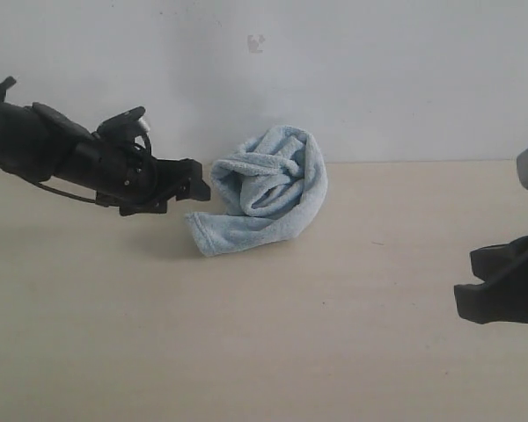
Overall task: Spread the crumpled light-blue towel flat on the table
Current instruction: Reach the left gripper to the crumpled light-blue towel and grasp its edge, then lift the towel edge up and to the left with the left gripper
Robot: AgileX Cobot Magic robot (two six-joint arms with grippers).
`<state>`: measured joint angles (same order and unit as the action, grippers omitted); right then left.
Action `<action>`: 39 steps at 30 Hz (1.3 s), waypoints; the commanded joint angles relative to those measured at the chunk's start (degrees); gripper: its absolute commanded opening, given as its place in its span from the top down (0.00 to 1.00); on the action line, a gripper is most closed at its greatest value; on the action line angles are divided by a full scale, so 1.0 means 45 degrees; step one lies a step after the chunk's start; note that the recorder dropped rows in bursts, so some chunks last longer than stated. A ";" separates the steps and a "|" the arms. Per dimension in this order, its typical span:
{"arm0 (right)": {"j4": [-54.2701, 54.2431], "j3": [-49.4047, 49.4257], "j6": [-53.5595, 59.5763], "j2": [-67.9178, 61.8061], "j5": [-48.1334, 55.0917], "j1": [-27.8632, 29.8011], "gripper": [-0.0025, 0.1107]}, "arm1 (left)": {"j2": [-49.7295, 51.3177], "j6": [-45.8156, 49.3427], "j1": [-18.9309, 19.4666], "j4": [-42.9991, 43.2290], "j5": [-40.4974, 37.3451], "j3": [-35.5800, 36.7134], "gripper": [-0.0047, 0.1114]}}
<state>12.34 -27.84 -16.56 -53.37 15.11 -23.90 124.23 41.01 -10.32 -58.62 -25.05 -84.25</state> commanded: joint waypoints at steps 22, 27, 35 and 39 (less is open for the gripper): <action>-0.0056 -0.0321 0.0144 0.0058 0.0156 -0.0014 0.98 | 0.1982 0.3196 0.0247 -0.5436 -0.1188 -0.0257 0.32; -0.0056 -0.0321 0.0144 0.0058 0.0156 -0.0014 0.98 | 0.2021 0.3433 0.0247 -0.6264 -0.1153 -0.0257 0.51; -0.0056 -0.0321 0.0144 0.0058 0.0156 -0.0014 0.98 | 0.1701 0.3457 0.0327 -0.5666 -0.3191 -0.0257 0.92; -0.0056 -0.0321 0.0144 0.0058 0.0156 -0.0014 0.98 | 0.0478 0.3457 0.0649 -0.5106 -0.4464 -0.0257 0.93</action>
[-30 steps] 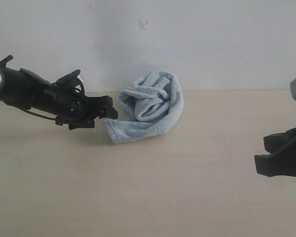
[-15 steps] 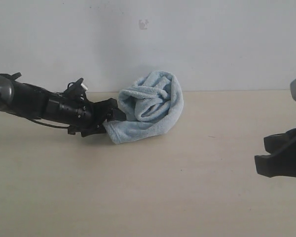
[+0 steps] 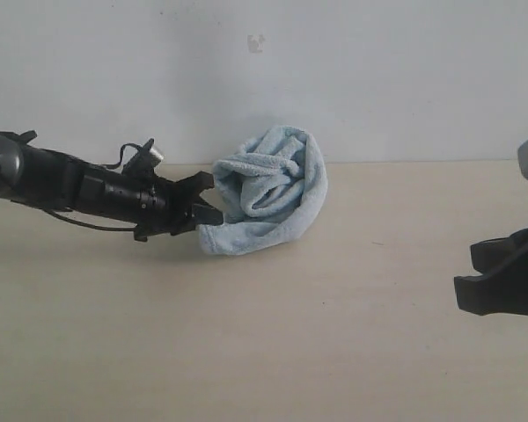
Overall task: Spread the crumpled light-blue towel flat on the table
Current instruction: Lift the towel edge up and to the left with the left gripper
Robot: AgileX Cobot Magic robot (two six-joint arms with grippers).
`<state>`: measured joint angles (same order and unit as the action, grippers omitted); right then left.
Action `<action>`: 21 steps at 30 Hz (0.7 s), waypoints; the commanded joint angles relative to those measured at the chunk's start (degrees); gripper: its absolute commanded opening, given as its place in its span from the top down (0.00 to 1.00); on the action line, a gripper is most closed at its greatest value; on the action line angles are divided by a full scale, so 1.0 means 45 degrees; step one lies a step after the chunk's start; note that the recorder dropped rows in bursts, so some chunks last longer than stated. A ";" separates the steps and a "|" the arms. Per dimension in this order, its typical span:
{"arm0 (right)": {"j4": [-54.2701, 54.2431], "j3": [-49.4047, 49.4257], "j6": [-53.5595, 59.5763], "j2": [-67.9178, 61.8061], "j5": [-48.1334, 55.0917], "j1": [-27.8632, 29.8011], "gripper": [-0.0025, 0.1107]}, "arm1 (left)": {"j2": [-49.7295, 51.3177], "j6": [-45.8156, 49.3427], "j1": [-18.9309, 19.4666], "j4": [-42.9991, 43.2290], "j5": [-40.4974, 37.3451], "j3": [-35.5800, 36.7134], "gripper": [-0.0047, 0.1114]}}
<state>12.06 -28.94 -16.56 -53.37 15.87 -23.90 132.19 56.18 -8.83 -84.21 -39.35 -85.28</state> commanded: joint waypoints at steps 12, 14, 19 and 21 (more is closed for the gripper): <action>0.0007 -0.0078 0.0382 0.0058 -0.0316 -0.0014 0.98 | -0.8729 -0.2319 0.0719 0.6845 -0.2072 -0.0028 0.93; 0.0007 -0.0078 0.0816 0.0058 -0.0717 -0.0014 0.98 | -0.9883 -0.2319 0.0719 0.7291 -0.2518 -0.0028 0.93; 0.0007 -0.0669 0.2197 -0.0070 -0.1228 -0.0014 0.98 | -1.2218 -0.4205 0.0719 1.0542 -0.2179 -0.0028 0.93; 0.0007 -0.0882 0.2197 -0.0402 -0.0756 -0.0014 0.98 | -1.2530 -0.5160 0.0719 1.1306 -0.2072 -0.0028 0.93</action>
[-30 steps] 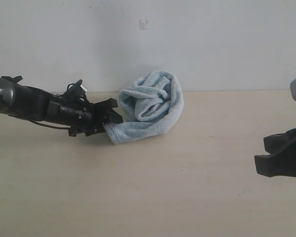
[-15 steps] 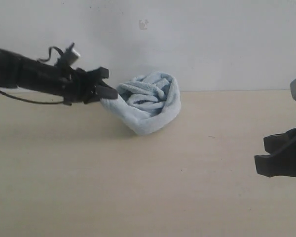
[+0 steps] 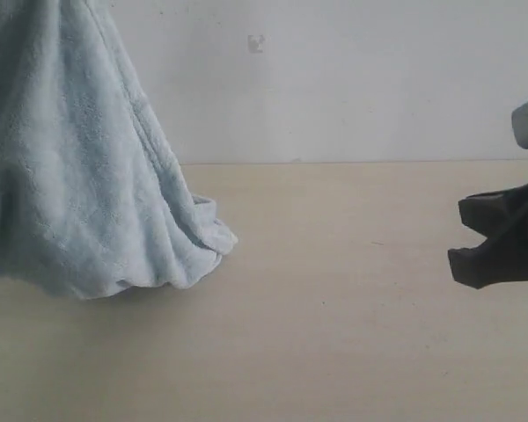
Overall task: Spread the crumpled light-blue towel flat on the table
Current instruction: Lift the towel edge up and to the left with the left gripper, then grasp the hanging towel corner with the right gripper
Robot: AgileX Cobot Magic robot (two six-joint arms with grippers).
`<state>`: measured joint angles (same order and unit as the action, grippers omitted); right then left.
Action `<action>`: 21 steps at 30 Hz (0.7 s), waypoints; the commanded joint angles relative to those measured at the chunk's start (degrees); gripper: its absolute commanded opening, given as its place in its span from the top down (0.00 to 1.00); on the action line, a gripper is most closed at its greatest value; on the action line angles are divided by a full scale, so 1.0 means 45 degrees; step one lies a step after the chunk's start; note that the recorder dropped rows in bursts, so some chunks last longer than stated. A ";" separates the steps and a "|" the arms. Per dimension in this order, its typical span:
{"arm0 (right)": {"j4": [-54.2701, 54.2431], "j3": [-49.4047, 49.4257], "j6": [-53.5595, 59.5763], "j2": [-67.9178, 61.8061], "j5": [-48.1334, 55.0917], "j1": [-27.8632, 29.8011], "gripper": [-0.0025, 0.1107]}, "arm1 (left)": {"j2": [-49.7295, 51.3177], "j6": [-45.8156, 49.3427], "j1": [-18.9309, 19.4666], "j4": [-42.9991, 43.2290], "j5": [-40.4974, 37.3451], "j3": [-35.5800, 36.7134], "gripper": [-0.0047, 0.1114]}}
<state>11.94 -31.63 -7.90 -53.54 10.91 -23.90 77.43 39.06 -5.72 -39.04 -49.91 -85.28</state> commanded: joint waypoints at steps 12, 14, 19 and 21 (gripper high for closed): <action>0.0172 -0.3073 0.3586 -0.5911 -0.1411 -0.0014 0.53 | -0.1579 -0.5729 -0.0051 0.8835 -0.1066 -0.0488 0.93; 0.0172 -0.4021 0.4607 -0.7349 -0.1293 -0.0014 0.53 | -0.1974 -0.5729 -0.0051 0.8676 -0.1070 -0.0488 0.93; 0.0172 -0.4978 0.6506 -0.9321 -0.1901 -0.0112 0.53 | -0.2603 -0.5729 -0.0051 0.8757 -0.1303 -0.0464 0.93; 0.0172 -0.5316 0.7131 -0.9994 -0.2102 -0.0368 0.53 | -0.2736 -0.5908 -0.0051 0.8883 -0.1250 -0.0402 0.93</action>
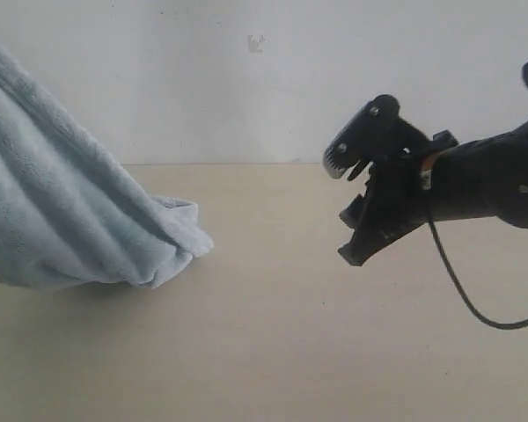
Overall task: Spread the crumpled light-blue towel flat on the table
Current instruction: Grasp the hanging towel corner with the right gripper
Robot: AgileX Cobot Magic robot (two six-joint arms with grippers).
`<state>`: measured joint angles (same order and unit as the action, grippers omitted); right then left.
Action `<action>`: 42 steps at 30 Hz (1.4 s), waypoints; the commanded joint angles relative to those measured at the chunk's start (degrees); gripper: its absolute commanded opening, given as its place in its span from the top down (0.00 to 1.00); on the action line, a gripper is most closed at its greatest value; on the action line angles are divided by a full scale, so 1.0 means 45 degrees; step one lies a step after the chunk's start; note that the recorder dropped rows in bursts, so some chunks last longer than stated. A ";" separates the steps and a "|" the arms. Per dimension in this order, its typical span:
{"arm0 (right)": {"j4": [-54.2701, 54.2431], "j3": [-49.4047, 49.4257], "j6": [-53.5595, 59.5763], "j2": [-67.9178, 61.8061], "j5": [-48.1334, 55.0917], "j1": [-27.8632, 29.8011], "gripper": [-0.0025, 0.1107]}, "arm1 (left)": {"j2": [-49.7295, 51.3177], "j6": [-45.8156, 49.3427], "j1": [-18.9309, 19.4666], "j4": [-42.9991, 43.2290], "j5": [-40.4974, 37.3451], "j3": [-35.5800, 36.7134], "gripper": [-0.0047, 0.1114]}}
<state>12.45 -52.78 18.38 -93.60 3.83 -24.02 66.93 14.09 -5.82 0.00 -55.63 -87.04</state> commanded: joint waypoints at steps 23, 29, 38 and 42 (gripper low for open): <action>0.1173 -0.3142 0.0883 -0.4226 -0.2831 -0.3700 0.52 | -0.0856 -0.0599 -0.0028 0.0207 0.0441 0.0557 0.93; 0.6875 -0.3142 -0.6100 -0.4235 -0.3849 -0.3700 0.52 | -0.0854 -0.0656 -0.0028 0.0207 0.0452 0.0557 0.93; 1.0531 -0.4201 -0.9558 -0.5296 -0.3834 -0.3675 0.52 | -0.0854 -0.0844 -0.0028 0.0207 0.0452 0.0557 0.93; 1.0531 -0.4719 -0.9591 -0.5760 -0.4196 -0.3675 0.52 | -0.0854 -0.0844 -0.0028 0.0207 0.0452 0.0557 0.93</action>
<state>59.53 -72.14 -24.33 -118.65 -14.83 -40.60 63.56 11.09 -5.82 0.60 -54.93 -84.86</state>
